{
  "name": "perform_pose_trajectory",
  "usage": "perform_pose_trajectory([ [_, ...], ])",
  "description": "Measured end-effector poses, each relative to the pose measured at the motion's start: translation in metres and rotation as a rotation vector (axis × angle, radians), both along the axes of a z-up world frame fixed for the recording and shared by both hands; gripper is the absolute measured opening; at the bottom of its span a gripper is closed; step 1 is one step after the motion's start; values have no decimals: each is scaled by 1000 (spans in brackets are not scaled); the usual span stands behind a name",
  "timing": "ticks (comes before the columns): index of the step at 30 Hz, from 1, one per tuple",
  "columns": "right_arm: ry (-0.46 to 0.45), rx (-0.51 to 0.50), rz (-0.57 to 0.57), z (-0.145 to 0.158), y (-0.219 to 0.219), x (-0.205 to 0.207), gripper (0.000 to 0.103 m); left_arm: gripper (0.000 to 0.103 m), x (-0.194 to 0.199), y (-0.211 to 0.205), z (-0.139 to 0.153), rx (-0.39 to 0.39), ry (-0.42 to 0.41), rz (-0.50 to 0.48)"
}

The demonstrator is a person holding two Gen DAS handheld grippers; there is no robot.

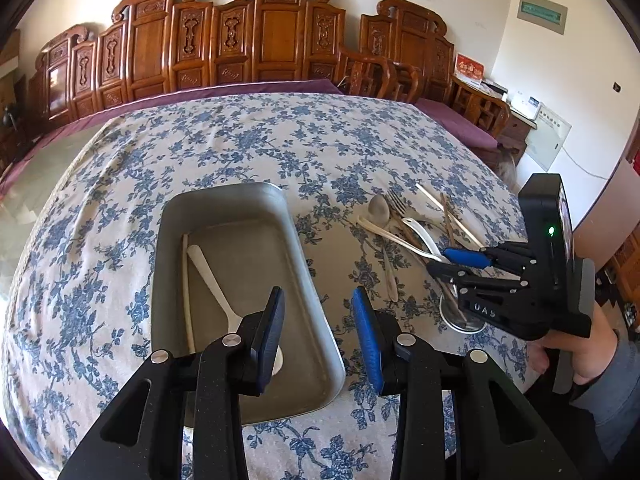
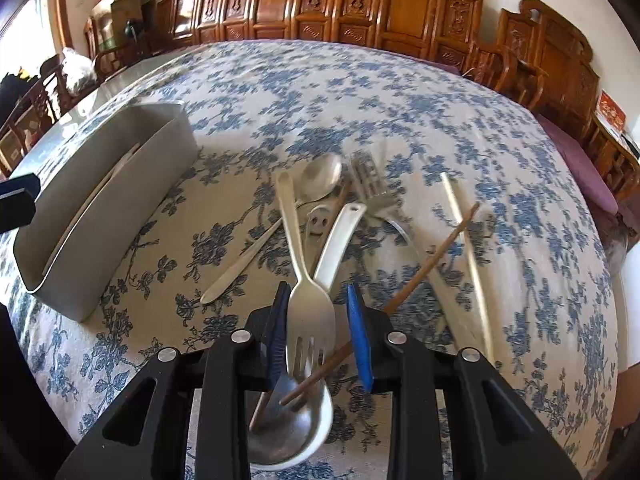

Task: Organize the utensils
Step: 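Grasp a white plastic fork from the pile with the right tool, then grasp a metal spoon by its handle with the left tool while the right tool holds the fork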

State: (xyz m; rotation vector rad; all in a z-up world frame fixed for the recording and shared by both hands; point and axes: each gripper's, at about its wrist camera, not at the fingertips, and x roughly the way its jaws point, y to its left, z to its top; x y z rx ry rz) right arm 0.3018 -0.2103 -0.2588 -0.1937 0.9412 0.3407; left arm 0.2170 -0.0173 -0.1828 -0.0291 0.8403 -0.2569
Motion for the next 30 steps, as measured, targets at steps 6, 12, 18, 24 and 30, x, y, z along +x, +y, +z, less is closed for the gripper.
perform_pose_trajectory([
  [6, -2, 40, -54, 6, -18, 5, 10, 33, -1, -7, -3, 16, -1, -8],
  [12, 21, 104, -64, 4, -29, 9, 5, 33, -2, -14, -4, 28, -4, -14],
  [18, -10, 183, -91, 17, -42, 9, 4, 33, -1, -29, -1, 39, 4, -32],
  [24, -51, 184, -138, 25, -61, 11, 4, 33, 11, -49, -2, 67, 22, -66],
  [30, -47, 198, -185, 23, -80, 18, 4, 33, 40, -67, -19, 71, 90, -95],
])
